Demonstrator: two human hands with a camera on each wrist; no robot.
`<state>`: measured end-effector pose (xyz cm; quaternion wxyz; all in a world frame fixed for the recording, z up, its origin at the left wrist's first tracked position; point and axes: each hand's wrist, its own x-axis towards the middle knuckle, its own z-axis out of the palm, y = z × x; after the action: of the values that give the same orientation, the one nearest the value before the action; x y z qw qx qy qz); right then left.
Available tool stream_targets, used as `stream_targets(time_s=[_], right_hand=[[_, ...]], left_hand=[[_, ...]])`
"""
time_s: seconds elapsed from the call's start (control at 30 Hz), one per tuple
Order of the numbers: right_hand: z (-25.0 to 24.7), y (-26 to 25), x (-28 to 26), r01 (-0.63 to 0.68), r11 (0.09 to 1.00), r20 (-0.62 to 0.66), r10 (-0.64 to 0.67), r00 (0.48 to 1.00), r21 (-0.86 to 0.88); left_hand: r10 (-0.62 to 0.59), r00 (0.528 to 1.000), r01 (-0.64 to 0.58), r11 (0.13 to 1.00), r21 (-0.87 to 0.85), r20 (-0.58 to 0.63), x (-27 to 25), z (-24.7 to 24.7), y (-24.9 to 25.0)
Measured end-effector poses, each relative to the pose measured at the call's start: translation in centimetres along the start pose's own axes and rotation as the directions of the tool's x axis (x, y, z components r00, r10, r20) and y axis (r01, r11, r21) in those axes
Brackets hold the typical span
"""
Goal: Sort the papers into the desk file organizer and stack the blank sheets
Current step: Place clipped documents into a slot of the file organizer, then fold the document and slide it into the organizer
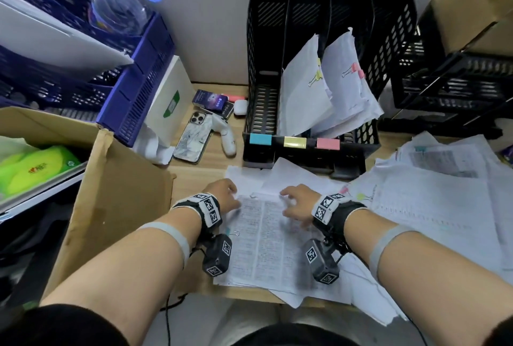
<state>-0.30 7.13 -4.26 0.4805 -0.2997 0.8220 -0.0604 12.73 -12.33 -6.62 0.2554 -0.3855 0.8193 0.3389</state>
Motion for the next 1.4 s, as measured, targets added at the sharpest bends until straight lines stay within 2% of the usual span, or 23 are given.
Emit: stream_targets(time_s=[0.2,0.27,0.4,0.57,0.67,0.8,0.9,0.97,1.03,1.2,1.4], right_hand=[[0.1,0.1,0.1,0.010,1.000,-0.028,-0.010,1.000,0.015],[0.1,0.2,0.0,0.004,1.000,-0.021,-0.003,1.000,0.027],[0.2,0.2,-0.2,-0.011,0.996,-0.020,0.013,1.000,0.090],[0.3,0.2,-0.3,-0.030,0.993,-0.013,0.031,0.999,0.111],[-0.1,0.1,-0.4,-0.022,0.997,-0.056,0.026,0.998,0.073],[-1.7,-0.4,-0.6,0.012,1.000,-0.173,-0.006,0.985,0.028],[-3.0,0.1,-0.6,0.036,0.988,-0.257,0.004,0.966,0.148],[-3.8,0.5,-1.0,0.048,0.972,-0.312,0.026,0.950,0.229],[-4.5,1.3,-1.6,0.052,0.951,-0.338,0.057,0.939,0.305],[-4.3,3.3,-2.8,0.018,0.865,-0.360,0.190,0.914,0.502],[-4.2,3.7,-3.6,0.025,0.704,-0.278,0.247,0.928,0.710]], left_hand=[[-0.057,0.998,0.058,0.994,-0.092,0.015,-0.1,1.4,-1.5],[-0.063,0.996,0.069,0.991,-0.112,0.063,-0.1,1.4,-1.5],[-0.012,0.984,0.030,0.995,-0.099,0.180,-0.6,1.1,-1.2],[0.097,0.975,-0.070,0.988,-0.141,0.198,-1.2,0.5,-0.5],[0.162,0.972,-0.123,0.968,-0.218,0.170,-2.0,-0.5,0.5],[0.198,0.979,-0.174,0.936,-0.307,0.048,-2.4,-2.5,2.0],[0.170,0.985,-0.160,0.907,-0.390,-0.009,-2.6,-4.0,3.0],[0.121,0.993,-0.109,0.888,-0.446,-0.001,-2.6,-4.8,3.0],[0.098,0.995,-0.081,0.899,-0.431,0.017,-2.3,-5.4,2.8],[0.079,0.993,-0.021,0.841,-0.541,0.084,-2.6,-5.6,3.1],[0.107,0.991,-0.025,0.746,-0.666,0.083,-2.9,-5.5,4.5]])
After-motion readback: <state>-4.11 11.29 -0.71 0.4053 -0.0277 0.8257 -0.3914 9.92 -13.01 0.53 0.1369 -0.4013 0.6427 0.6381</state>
